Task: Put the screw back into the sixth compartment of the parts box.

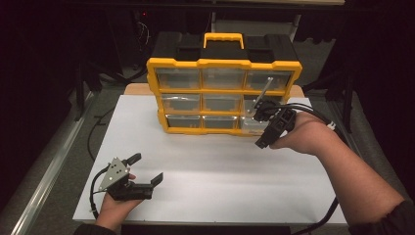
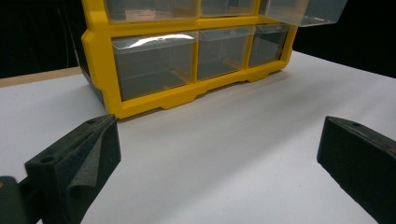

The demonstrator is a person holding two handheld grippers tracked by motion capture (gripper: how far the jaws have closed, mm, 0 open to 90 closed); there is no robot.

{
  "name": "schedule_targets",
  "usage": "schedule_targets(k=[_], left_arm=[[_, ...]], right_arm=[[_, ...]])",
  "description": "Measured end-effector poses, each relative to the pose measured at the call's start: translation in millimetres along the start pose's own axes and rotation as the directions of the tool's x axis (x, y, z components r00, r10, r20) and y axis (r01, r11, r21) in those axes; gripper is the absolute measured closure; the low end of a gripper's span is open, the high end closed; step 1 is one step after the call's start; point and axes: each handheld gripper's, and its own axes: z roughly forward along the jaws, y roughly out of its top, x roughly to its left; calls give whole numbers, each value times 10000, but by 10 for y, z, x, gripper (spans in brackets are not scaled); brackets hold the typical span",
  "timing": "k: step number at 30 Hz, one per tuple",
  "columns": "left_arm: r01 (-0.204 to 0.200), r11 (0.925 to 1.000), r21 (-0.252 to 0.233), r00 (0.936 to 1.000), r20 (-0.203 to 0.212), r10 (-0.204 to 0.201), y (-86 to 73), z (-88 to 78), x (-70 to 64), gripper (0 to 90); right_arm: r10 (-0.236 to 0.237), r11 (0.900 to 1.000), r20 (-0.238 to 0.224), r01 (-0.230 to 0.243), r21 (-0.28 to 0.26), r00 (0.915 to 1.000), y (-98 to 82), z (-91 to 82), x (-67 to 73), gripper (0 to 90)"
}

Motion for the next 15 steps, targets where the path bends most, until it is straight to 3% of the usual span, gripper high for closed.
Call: schedule_targets(k=[4,8,15], left_arm=[[6,10000,-9,10000,4,-6,0,-2,2,1],[6,10000,16,10000,6,-6,1,-6,5,1],[-31,10000,62,10000,24,30,-3,2,8,1]], right_arm=[[-190,9995,-65,192,242,9998,-21,110,53,403],[-37,9995,-80,40,314,10000,-52,239,99,335],[-2,9999,-136,4,150,9999,-147,523,133,240]])
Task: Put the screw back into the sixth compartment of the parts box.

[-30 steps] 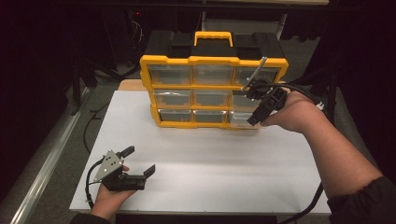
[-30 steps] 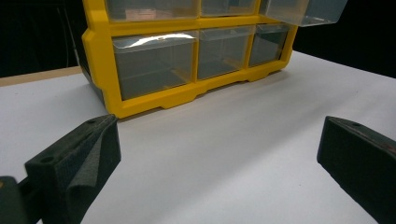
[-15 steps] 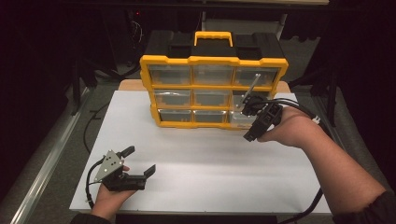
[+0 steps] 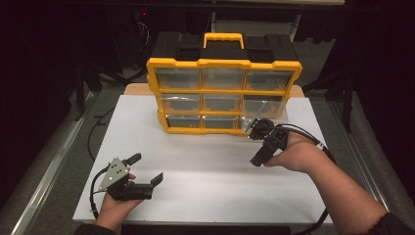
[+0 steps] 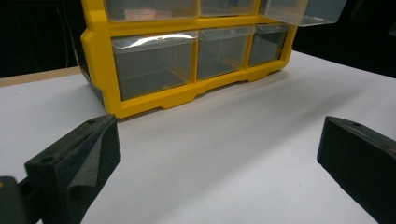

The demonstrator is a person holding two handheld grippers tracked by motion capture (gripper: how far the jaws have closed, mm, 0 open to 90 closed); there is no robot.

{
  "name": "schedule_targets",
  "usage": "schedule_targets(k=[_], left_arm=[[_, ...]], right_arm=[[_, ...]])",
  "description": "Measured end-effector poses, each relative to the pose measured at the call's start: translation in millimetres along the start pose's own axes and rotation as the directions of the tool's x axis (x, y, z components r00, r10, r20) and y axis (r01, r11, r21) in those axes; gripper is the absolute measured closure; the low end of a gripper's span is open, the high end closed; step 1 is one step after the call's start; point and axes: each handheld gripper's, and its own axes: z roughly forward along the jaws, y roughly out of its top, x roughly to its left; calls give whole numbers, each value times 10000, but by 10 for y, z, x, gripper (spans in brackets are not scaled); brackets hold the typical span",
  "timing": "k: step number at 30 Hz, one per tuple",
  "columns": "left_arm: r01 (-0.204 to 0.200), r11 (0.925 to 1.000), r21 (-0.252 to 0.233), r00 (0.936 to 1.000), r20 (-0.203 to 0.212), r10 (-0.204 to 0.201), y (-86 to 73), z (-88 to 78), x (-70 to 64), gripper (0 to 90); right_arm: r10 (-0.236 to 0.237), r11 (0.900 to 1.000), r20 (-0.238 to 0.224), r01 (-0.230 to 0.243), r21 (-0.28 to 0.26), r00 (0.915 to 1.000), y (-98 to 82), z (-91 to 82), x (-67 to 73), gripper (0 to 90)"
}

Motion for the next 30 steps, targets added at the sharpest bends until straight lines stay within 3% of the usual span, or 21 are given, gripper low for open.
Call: schedule_targets(k=[14,18,27,30], left_arm=[[94,9999,71,9999,-94,-94,-16,16,23,1],[115,9999,89,9999,-59,-115,-22,25,31,1],[180,9996,232,9997,-168,-176,-38,53,56,1],[245,9994,224,9995,-191,-241,-44,63,62,1]], right_arm=[[694,9963,-44,-695,-504,9976,-229,578,-5,105],[1078,9910,-124,-1084,-786,9941,-312,697,12,63],[1332,9794,142,-1294,-1549,9910,-478,911,33,57],[1496,9693,286,-1409,-2013,9883,-528,961,53,56]])
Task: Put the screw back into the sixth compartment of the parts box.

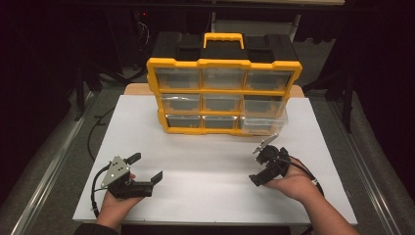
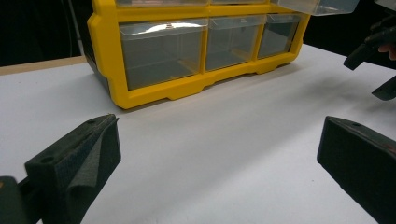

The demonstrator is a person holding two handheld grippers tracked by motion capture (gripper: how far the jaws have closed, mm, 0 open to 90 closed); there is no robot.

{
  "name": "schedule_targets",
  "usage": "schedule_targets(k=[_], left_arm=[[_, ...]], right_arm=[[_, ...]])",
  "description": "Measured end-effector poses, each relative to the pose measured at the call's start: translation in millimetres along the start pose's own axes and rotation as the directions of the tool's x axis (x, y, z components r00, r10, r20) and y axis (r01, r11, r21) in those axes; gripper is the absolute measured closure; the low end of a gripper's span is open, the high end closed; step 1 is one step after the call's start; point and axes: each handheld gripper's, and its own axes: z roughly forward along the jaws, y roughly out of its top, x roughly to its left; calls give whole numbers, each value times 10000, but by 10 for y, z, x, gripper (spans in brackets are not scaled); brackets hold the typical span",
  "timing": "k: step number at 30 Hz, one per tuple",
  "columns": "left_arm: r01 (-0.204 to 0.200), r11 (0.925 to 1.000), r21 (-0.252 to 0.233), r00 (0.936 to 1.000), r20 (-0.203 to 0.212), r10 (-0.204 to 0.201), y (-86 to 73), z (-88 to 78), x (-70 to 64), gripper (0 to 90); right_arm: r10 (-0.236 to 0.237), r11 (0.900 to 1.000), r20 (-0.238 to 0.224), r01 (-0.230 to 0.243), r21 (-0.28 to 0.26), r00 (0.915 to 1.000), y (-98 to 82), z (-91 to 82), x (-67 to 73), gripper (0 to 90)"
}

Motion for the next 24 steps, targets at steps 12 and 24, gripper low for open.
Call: schedule_targets(k=[12,24], left_arm=[[192,9998,79,9997,-123,-191,-11,10,52,1],[292,9994,174,9994,-182,-289,-24,27,65,1]], right_arm=[[1078,9649,-32,-1054,-2406,9942,-250,100,8,55],[1930,9036,94,-1740,-3914,9811,-434,142,39,77]])
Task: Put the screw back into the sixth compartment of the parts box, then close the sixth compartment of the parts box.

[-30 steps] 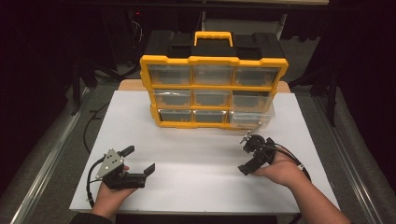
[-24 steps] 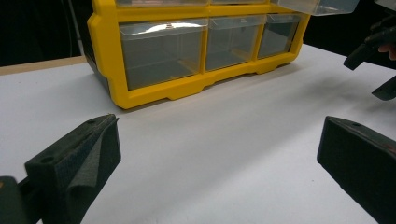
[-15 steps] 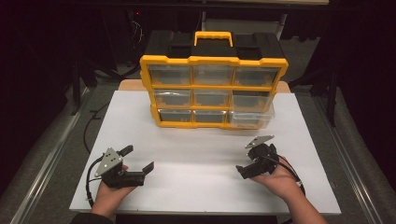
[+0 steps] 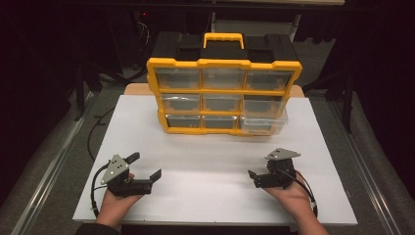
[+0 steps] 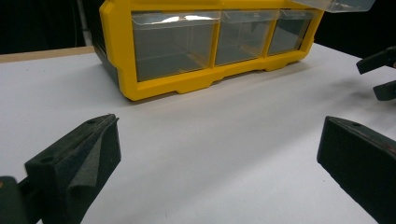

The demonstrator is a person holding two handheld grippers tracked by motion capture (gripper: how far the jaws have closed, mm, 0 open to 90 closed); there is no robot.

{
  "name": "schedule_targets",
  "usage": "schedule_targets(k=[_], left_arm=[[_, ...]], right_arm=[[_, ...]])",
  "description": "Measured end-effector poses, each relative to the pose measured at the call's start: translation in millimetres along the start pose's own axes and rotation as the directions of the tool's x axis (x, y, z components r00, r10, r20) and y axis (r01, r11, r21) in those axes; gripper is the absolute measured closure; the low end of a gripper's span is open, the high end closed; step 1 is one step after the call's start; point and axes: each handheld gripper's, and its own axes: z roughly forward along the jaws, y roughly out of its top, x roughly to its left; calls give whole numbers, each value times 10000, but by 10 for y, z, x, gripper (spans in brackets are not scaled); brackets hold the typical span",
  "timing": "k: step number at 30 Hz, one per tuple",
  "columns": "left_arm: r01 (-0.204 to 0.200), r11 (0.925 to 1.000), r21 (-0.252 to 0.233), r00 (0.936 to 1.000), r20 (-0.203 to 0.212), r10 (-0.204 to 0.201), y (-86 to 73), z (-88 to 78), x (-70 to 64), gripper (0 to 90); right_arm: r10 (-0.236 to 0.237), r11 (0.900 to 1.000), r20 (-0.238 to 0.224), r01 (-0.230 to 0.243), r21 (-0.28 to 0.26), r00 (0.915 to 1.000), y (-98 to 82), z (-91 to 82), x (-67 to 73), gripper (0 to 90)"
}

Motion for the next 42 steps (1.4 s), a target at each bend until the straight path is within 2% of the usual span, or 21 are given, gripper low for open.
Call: schedule_targets(k=[2,8,9,16,21,24,27,28,32,37,39,42], left_arm=[[-26,10000,6,10000,15,26,2,3,-3,1],[-65,10000,19,10000,-4,65,6,3,-6,1],[-61,10000,18,10000,-13,61,6,3,-6,1],[-40,10000,44,9999,-112,40,-2,0,21,1],[-40,10000,61,9999,-103,40,-7,4,27,1],[125,9999,78,9999,-97,-124,-23,14,32,1],[107,9999,99,9999,-73,-106,-25,21,40,1],[117,9999,84,9999,-45,-116,-22,20,36,1],[22,10000,-11,10000,69,-22,-4,13,7,1],[-90,9999,65,9999,89,89,-5,24,0,1],[-40,10000,81,10000,75,40,-5,29,6,1],[-29,10000,88,10000,75,28,-9,43,6,1]], right_arm=[[218,9994,-96,-221,-284,9997,-23,-31,-18,86],[99,9963,-88,-106,-857,9999,-74,-63,-27,124],[199,9953,-87,-206,-946,9998,-81,-66,-16,142],[323,9913,-295,-358,-1267,9990,-84,-63,11,189],[480,9862,-382,-535,-1568,9981,-86,-78,33,272],[417,9821,-365,-476,-1823,9985,-80,-91,69,335],[380,9789,-277,-428,-1998,9989,-69,-104,99,397],[245,9760,-214,-285,-2159,9995,-68,-110,92,419],[633,9641,-267,-681,-2566,9976,-74,-172,84,482],[755,9419,-190,-776,-3268,9970,-79,-248,74,592],[789,9303,-76,-764,-3587,9969,-81,-285,86,630],[496,9230,109,-417,-3826,9987,-81,-315,87,688]])
